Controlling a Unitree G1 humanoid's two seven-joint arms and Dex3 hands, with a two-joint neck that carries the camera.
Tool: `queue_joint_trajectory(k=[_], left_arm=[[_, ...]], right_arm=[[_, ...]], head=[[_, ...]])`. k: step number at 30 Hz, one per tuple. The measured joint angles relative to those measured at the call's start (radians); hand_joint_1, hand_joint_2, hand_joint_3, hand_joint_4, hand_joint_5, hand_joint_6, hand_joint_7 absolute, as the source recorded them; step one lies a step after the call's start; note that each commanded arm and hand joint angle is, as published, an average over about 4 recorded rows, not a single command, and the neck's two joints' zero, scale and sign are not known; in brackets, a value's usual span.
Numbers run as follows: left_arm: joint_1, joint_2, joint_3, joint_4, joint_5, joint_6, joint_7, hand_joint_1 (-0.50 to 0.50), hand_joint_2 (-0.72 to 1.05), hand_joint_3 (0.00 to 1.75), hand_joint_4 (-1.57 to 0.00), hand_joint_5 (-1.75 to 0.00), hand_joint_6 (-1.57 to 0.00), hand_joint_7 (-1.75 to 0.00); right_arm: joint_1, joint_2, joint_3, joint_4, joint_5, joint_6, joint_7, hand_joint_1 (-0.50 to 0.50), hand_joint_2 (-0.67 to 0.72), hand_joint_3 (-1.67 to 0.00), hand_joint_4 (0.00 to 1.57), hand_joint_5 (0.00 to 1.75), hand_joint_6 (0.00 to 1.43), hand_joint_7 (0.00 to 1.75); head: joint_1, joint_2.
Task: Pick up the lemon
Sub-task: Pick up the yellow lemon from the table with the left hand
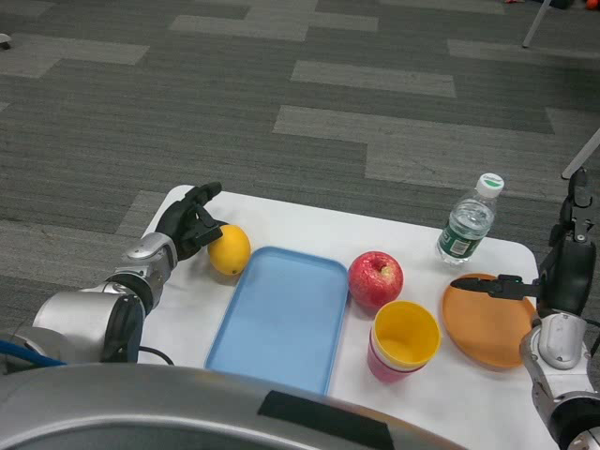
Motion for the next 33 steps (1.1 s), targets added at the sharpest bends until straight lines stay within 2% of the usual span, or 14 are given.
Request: queue_joint_trajectory(k=[3,5,7,8,10,12,17,21,24,28,30,33], left_arm=[[0.001,-0.003,-0.010,0.010,0.003,-0.025,0.014,-0.50,1.05,1.53,0.00,-1.75,0.00,-0.51],[0.002,-0.003,-0.024,0.021,0.027,-0.048,0.024,-0.50,1.05,1.09,0.00,-1.75,0.00,-0.35],[0.003,0.002,-0.040,0.024,0.066,-0.061,0.028,-0.50,1.05,0.68,0.00,-1.75,0.00,-0.26],[0.003,0.006,-0.048,0.025,0.081,-0.064,0.027,-0.50,1.05,0.59,0.00,-1.75,0.00,-0.24],[0.005,0.014,-0.060,0.024,0.099,-0.065,0.023,-0.50,1.05,0.31,0.00,-1.75,0.00,-0.17],[0.009,0.018,-0.066,0.022,0.105,-0.068,0.019,-0.50,1.05,0.13,0.00,-1.75,0.00,-0.14],[0.019,0.023,-0.073,0.015,0.107,-0.073,0.011,-0.50,1.05,0.04,0.00,-1.75,0.00,-0.14],[0.020,0.025,-0.074,0.013,0.107,-0.073,0.008,-0.50,0.72,0.09,0.00,-1.75,0.00,-0.14],[0.021,0.026,-0.074,0.013,0.107,-0.073,0.007,-0.50,0.54,0.09,0.00,-1.75,0.00,-0.14],[0.021,0.027,-0.073,0.013,0.107,-0.073,0.001,-0.50,-0.64,0.09,0.00,-1.75,0.00,-0.07],[0.022,0.028,-0.073,0.012,0.107,-0.073,-0.002,-0.50,-0.72,0.09,0.00,-1.75,0.00,-0.07],[0.028,0.034,-0.078,0.005,0.107,-0.073,-0.008,-0.50,-0.72,0.09,0.00,-1.75,0.00,-0.07]], right_arm=[[0.000,0.000,0.000,0.000,0.000,0.000,0.000,-0.42,0.09,-0.08,0.03,0.00,0.00,0.00],[0.000,0.000,0.000,0.000,0.000,0.000,0.000,-0.42,0.09,-0.06,0.03,0.00,0.00,0.00],[0.000,0.000,0.000,0.000,0.000,0.000,0.000,-0.42,0.09,-0.06,0.03,0.00,0.00,0.00],[0.000,0.000,0.000,0.000,0.000,0.000,0.000,-0.42,0.09,-0.08,0.03,0.00,0.00,0.00],[0.000,0.000,0.000,0.000,0.000,0.000,0.000,-0.42,0.09,-0.08,0.03,0.00,0.00,0.00],[0.000,0.000,0.001,0.000,0.000,0.000,0.000,-0.42,0.09,-0.08,0.03,0.00,0.00,0.00],[0.000,0.000,0.003,0.000,0.000,0.000,0.000,-0.42,0.09,-0.06,0.01,0.00,0.00,0.00],[0.000,0.000,0.003,0.000,0.000,0.000,0.000,-0.42,0.09,-0.06,0.03,0.00,0.00,0.00],[0.000,0.000,0.003,0.000,0.000,0.000,0.000,-0.42,0.09,-0.08,0.01,0.00,0.00,0.00],[0.000,0.000,0.003,0.000,0.000,0.000,0.000,-0.42,0.09,-0.08,0.03,0.00,0.00,0.00],[0.000,0.000,0.004,0.000,0.000,0.000,0.000,-0.42,0.09,-0.08,0.03,0.00,0.00,0.00],[0.000,0.000,0.005,0.000,0.000,0.000,0.000,-0.42,0.09,-0.06,0.03,0.00,0.00,0.00]], head=[[0.000,-0.001],[0.001,0.000],[0.001,0.000],[0.001,0.000],[0.001,-0.001],[0.002,-0.001],[0.003,-0.001],[0.005,-0.002],[0.006,-0.004],[0.007,-0.007],[0.008,-0.008],[0.010,-0.010]])
